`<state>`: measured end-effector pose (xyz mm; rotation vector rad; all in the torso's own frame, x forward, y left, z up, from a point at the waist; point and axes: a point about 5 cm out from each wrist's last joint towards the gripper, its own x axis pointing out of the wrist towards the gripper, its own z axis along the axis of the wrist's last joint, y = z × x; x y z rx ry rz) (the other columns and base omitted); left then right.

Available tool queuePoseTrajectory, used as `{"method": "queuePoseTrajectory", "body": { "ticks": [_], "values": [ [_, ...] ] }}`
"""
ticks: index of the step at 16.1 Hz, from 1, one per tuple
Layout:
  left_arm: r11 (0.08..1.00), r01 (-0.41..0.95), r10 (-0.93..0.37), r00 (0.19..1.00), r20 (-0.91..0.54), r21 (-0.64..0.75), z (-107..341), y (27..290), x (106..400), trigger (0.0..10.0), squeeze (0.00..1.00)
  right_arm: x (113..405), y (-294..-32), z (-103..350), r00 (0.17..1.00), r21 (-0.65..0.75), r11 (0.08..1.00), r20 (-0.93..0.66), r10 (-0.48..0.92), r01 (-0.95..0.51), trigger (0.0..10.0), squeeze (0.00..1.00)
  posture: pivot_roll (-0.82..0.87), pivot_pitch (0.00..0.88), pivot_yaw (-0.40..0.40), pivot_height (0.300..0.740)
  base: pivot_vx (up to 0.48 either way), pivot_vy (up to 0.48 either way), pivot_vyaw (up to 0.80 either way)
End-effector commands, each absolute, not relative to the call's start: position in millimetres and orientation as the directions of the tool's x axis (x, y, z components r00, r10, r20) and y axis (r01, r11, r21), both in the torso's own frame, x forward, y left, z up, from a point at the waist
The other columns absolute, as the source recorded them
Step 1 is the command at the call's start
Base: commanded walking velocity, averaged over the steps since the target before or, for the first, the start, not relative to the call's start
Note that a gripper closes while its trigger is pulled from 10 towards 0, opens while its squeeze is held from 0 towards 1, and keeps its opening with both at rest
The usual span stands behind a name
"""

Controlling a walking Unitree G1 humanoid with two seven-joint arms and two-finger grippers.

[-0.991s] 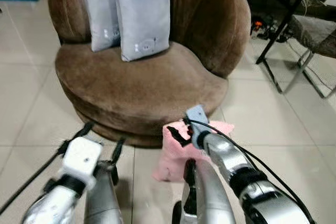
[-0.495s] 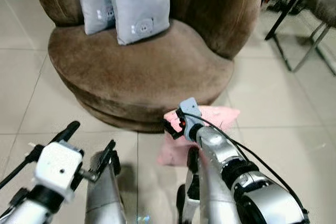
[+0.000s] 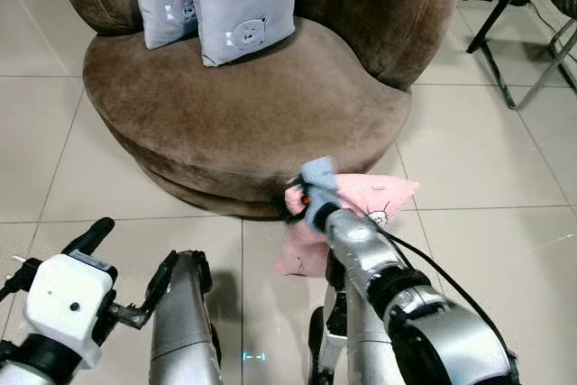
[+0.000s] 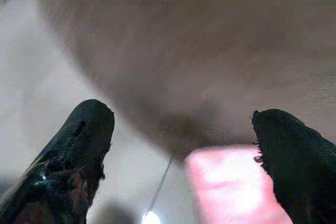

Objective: Move the pillow to the sofa from floor

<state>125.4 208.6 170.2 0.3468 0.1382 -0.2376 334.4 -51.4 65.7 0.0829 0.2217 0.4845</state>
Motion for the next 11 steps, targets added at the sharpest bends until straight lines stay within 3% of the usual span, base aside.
{"method": "queuePoseTrajectory", "body": {
  "ticks": [1, 3, 5, 11],
  "values": [
    [0.921, 0.259, -0.217, 0.962, -0.168, 0.293, 168, 202, 126, 10.0, 0.85, 335, -72, 76, 0.916, 0.207, 0.905, -0.073, 0.394, -0.373, 10.0, 0.00, 0.15, 0.135, -0.071, 0.525, 0.000, 0.000, 0.00],
    [0.932, 0.249, -0.220, 0.966, -0.134, 0.264, 165, 195, 138, 10.0, 0.85, 319, -92, 88, 0.929, 0.251, 0.897, 0.034, 0.369, -0.365, 10.0, 0.00, 0.15, 0.105, -0.070, 0.525, 0.000, 0.000, 0.00],
    [0.932, 0.249, -0.227, 0.968, -0.110, 0.265, 160, 194, 158, 10.0, 0.85, 302, -105, 81, 0.941, 0.254, 0.909, 0.014, 0.339, -0.331, 10.0, 0.00, 0.13, 0.119, -0.037, 0.515, 0.000, 0.000, 0.00],
    [0.923, 0.273, -0.258, 0.962, -0.092, 0.270, 155, 188, 174, 10.0, 0.85, 286, -101, 85, 0.941, 0.262, 0.909, -0.009, 0.339, -0.325, 10.0, 0.00, 0.11, 0.073, -0.017, 0.465, 0.000, 0.000, 0.00]
  ]
}}
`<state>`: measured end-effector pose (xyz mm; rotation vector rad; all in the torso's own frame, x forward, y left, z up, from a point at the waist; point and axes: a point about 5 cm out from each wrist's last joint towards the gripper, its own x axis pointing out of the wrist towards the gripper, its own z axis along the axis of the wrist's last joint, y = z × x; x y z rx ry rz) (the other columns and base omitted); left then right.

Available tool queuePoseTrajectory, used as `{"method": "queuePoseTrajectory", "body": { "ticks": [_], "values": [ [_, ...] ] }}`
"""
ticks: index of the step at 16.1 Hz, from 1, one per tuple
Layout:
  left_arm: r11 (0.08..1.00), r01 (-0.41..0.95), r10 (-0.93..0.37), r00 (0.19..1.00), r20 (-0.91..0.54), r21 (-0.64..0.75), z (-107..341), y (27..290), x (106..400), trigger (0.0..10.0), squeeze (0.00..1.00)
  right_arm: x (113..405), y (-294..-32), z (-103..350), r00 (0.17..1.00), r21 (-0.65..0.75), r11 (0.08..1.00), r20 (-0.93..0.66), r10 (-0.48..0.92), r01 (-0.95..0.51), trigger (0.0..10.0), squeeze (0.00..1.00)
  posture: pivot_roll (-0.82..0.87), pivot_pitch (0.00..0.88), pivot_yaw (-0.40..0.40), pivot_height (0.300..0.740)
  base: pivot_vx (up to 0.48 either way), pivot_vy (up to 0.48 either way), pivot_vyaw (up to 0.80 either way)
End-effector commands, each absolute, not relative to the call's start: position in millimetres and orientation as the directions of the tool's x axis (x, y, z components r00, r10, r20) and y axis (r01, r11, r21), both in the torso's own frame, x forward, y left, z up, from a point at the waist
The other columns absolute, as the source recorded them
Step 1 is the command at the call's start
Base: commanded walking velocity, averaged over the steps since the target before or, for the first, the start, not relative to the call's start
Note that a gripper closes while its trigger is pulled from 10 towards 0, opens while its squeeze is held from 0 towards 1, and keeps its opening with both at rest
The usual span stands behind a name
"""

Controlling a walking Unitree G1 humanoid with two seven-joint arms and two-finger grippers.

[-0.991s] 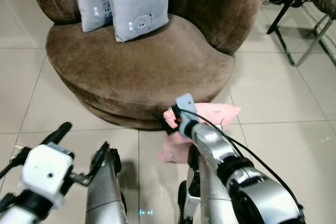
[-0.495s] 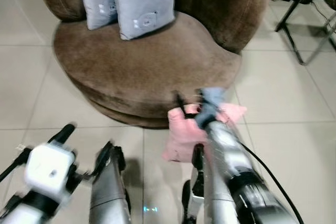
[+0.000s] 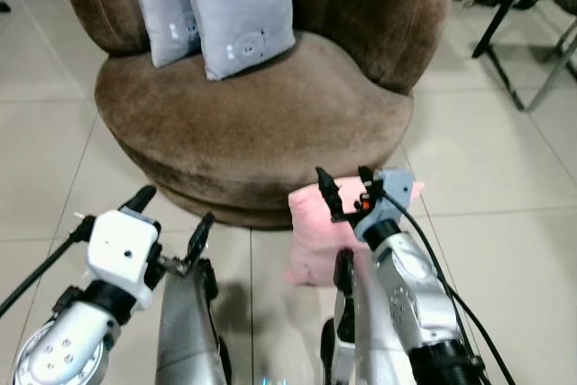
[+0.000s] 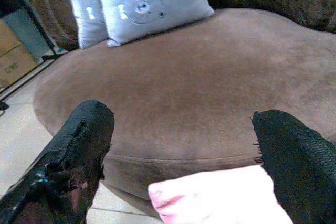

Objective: Move the pillow to the sofa from floor

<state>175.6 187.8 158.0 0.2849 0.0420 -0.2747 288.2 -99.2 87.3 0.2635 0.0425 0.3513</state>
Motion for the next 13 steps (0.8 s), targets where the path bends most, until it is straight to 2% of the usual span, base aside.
{"method": "queuePoseTrajectory", "body": {
  "ticks": [1, 2, 4, 5, 6, 8, 11, 13],
  "values": [
    [0.922, 0.277, -0.261, 0.961, -0.094, 0.271, 154, 186, 174, 10.0, 0.85, 286, -98, 85, 0.937, 0.251, 0.909, -0.016, 0.348, -0.333, 10.0, 0.00, 0.12, 0.081, -0.022, 0.455, 0.000, 0.000, 0.00],
    [0.920, 0.281, -0.264, 0.960, -0.099, 0.274, 152, 185, 173, 10.0, 0.85, 287, -94, 86, 0.931, 0.245, 0.904, -0.018, 0.365, -0.350, 10.0, 0.00, 0.12, 0.091, -0.026, 0.440, 0.000, 0.000, 0.00],
    [0.920, 0.280, -0.257, 0.959, -0.116, 0.274, 149, 187, 168, 10.0, 0.85, 291, -85, 88, 0.920, 0.238, 0.897, -0.037, 0.391, -0.372, 10.0, 0.00, 0.13, 0.096, -0.035, 0.440, 0.000, 0.000, 0.00],
    [0.920, 0.279, -0.253, 0.959, -0.124, 0.277, 148, 188, 166, 10.0, 0.85, 295, -80, 89, 0.909, 0.228, 0.889, -0.036, 0.415, -0.397, 10.0, 0.61, 0.13, 0.098, -0.038, 0.440, 0.000, 0.000, 0.00],
    [0.919, 0.276, -0.249, 0.960, -0.128, 0.281, 148, 190, 164, 10.0, 0.85, 300, -75, 88, 0.897, 0.229, 0.877, -0.035, 0.442, -0.423, 10.0, 1.00, 0.13, 0.104, -0.043, 0.440, 0.000, 0.000, 0.00],
    [0.919, 0.267, -0.238, 0.962, -0.131, 0.292, 150, 193, 162, 10.0, 0.85, 312, -66, 86, 0.877, 0.216, 0.865, -0.065, 0.476, -0.453, 10.0, 1.00, 0.14, 0.121, -0.049, 0.440, 0.000, 0.000, 0.00],
    [0.914, 0.263, -0.231, 0.963, -0.139, 0.309, 154, 199, 159, 10.0, 0.85, 329, -55, 77, 0.854, 0.167, 0.874, -0.193, 0.483, -0.456, 10.0, 1.00, 0.16, 0.147, -0.053, 0.440, 0.000, 0.000, 0.00],
    [0.897, 0.297, -0.260, 0.953, -0.152, 0.327, 162, 202, 154, 10.0, 0.85, 345, -55, 72, 0.866, 0.129, 0.921, -0.314, 0.389, -0.367, 10.0, 1.00, 0.21, 0.173, -0.050, 0.440, 0.000, 0.000, 0.00]
  ]
}}
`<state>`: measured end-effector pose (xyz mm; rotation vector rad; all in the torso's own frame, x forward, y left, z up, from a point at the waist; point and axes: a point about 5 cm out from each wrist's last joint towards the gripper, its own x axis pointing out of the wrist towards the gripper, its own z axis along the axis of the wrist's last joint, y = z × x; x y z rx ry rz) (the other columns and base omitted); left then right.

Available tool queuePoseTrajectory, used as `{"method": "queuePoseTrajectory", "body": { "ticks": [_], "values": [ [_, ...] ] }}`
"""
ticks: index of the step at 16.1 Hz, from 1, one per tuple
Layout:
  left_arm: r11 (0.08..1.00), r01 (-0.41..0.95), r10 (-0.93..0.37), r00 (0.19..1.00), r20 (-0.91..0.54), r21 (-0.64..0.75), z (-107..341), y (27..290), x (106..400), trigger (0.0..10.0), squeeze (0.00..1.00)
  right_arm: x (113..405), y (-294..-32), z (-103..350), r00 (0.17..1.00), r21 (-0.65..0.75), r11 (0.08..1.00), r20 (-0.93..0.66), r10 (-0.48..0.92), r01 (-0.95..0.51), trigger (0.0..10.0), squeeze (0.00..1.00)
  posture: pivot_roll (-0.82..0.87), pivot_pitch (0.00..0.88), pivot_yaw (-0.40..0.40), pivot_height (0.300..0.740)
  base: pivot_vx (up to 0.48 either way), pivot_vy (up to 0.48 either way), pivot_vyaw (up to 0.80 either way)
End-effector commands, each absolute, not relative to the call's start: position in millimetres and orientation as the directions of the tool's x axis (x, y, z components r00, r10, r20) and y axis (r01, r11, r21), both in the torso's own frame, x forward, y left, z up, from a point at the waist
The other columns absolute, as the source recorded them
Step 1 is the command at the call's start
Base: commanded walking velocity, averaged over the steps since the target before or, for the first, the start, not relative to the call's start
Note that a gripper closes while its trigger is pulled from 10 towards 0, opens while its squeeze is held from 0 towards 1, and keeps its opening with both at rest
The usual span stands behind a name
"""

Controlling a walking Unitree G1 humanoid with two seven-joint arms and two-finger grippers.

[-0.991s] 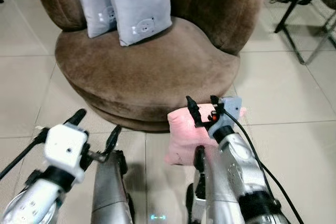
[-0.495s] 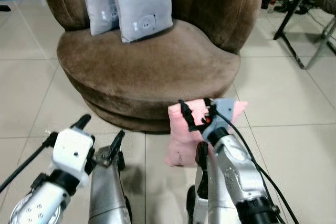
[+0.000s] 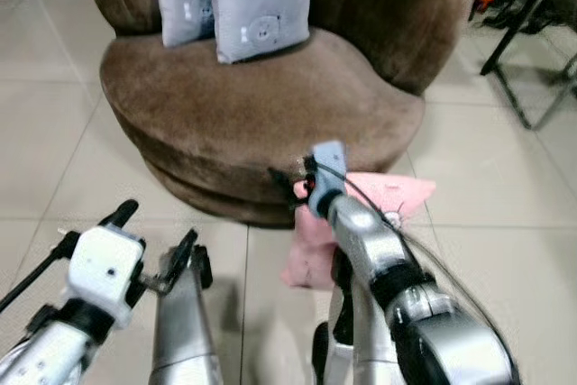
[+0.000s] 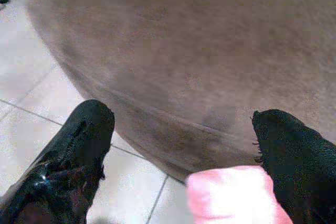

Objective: Move the pillow to the sofa from floor

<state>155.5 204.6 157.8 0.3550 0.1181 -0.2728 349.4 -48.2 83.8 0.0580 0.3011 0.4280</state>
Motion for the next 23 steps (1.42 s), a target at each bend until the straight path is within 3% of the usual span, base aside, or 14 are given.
{"method": "queuePoseTrajectory", "body": {
  "ticks": [1, 2, 3, 8, 12, 16, 20, 21, 22, 23],
  "values": [
    [0.890, 0.310, -0.271, 0.949, -0.158, 0.334, 165, 203, 152, 10.0, 0.85, 349, -58, 72, 0.876, 0.102, 0.939, -0.339, 0.344, -0.329, 10.0, 1.00, 0.22, 0.184, -0.050, 0.440, 0.000, 0.000, 0.00],
    [0.886, 0.312, -0.272, 0.949, -0.160, 0.342, 168, 205, 151, 10.0, 0.85, 352, -60, 73, 0.882, 0.058, 0.949, -0.354, 0.310, -0.310, 10.0, 1.00, 0.23, 0.187, -0.048, 0.440, 0.000, 0.000, 0.00],
    [0.884, 0.310, -0.269, 0.949, -0.163, 0.350, 171, 208, 150, 10.0, 0.85, 354, -62, 74, 0.886, 0.014, 0.955, -0.369, 0.282, -0.298, 10.0, 0.00, 0.24, 0.190, -0.047, 0.440, 0.000, 0.000, 0.00],
    [0.878, 0.324, -0.273, 0.944, -0.187, 0.353, 177, 211, 139, 10.0, 0.85, 351, -52, 70, 0.862, 0.023, 0.939, -0.392, 0.323, -0.342, 10.0, 0.00, 0.26, 0.195, -0.045, 0.440, 0.000, 0.000, 0.00],
    [0.876, 0.333, -0.276, 0.939, -0.204, 0.349, 180, 213, 135, 10.0, 0.85, 353, -32, 89, 0.871, 0.155, 0.901, -0.234, 0.432, -0.406, 10.0, 0.00, 0.27, 0.212, -0.043, 0.440, 0.000, 0.000, 0.00],
    [0.858, 0.353, -0.288, 0.932, -0.220, 0.373, 187, 212, 130, 10.0, 0.85, 339, -27, 66, 0.826, -0.115, 0.860, -0.365, 0.429, -0.497, 10.0, 0.00, 0.34, 0.210, -0.037, 0.440, 0.000, 0.000, 0.00],
    [0.844, 0.351, -0.272, 0.932, -0.239, 0.407, 195, 223, 126, 10.0, 0.85, 335, -32, 56, 0.835, -0.238, 0.844, -0.420, 0.356, -0.480, 9.6, 0.00, 0.36, 0.229, -0.035, 0.440, 0.000, 0.000, 0.00],
    [0.843, 0.351, -0.271, 0.932, -0.241, 0.408, 196, 224, 125, 10.0, 0.85, 335, -32, 55, 0.836, -0.245, 0.844, -0.425, 0.348, -0.476, 3.8, 0.00, 0.36, 0.227, -0.035, 0.440, 0.000, 0.000, 0.00],
    [0.843, 0.351, -0.272, 0.932, -0.242, 0.407, 196, 223, 125, 10.0, 0.85, 335, -35, 54, 0.839, -0.259, 0.847, -0.435, 0.326, -0.464, 2.2, 0.00, 0.36, 0.223, -0.032, 0.440, 0.000, 0.000, 0.00],
    [0.843, 0.352, -0.272, 0.931, -0.243, 0.406, 196, 223, 124, 10.0, 0.85, 336, -37, 53, 0.843, -0.262, 0.853, -0.438, 0.311, -0.451, 1.8, 0.00, 0.36, 0.223, -0.031, 0.440, 0.000, 0.000, 0.00]
  ]
}}
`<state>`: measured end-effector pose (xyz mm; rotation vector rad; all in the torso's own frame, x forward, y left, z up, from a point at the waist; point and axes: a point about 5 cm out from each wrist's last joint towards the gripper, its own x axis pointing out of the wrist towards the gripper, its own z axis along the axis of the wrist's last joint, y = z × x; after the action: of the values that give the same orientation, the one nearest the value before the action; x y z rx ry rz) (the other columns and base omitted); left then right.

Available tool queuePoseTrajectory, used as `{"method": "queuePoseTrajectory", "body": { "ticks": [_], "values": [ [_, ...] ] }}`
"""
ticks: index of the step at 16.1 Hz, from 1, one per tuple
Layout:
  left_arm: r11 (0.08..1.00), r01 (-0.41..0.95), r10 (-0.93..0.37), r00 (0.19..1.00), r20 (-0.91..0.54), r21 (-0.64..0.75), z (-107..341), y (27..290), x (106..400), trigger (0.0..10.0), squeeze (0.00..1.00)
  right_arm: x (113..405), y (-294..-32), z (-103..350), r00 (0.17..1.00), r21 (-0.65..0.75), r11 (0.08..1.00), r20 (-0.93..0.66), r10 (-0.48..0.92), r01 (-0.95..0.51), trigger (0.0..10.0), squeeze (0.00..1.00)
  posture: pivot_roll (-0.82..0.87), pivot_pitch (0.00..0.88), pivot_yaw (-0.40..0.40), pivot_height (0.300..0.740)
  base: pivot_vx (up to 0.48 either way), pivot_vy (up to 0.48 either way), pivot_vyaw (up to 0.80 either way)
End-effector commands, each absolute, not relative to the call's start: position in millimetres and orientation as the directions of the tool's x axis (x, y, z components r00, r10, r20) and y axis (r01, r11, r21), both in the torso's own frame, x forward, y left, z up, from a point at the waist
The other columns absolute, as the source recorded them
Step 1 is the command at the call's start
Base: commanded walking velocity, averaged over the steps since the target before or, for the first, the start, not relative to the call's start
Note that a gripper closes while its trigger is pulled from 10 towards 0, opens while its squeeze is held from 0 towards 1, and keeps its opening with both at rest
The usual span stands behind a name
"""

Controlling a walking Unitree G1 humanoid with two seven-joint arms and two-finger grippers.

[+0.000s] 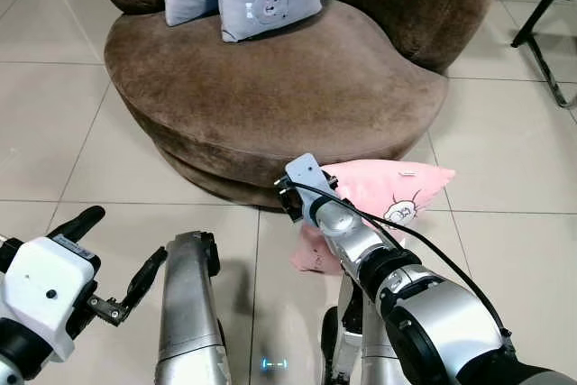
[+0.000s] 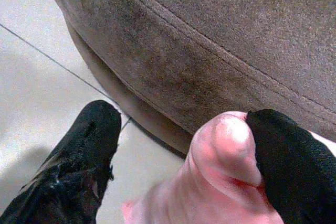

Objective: Move the pillow to the sofa from floor

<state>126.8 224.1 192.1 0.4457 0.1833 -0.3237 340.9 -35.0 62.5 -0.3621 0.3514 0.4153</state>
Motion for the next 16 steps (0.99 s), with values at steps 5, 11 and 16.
{"method": "queuePoseTrajectory", "body": {
  "ticks": [5, 11, 16],
  "values": [
    [0.838, 0.385, -0.297, 0.916, -0.269, 0.386, 194, 220, 120, 10.0, 0.85, 343, -53, 56, 0.880, -0.314, 0.877, -0.425, 0.211, -0.362, 0.0, 0.00, 0.36, 0.221, -0.026, 0.440, 0.000, 0.000, 0.00],
    [0.825, 0.507, -0.398, 0.834, -0.381, 0.249, 183, 211, 106, 10.0, 0.86, 343, -53, 57, 0.882, -0.287, 0.892, -0.422, 0.210, -0.350, 0.0, 0.00, 0.36, 0.215, -0.023, 0.440, 0.000, 0.000, 0.00],
    [0.825, 0.523, -0.401, 0.809, -0.431, 0.214, 176, 214, 99, 10.0, 0.86, 343, -51, 57, 0.876, -0.261, 0.896, -0.424, 0.227, -0.359, 0.0, 0.00, 0.35, 0.212, -0.026, 0.440, 0.000, 0.000, 0.00]
  ]
}}
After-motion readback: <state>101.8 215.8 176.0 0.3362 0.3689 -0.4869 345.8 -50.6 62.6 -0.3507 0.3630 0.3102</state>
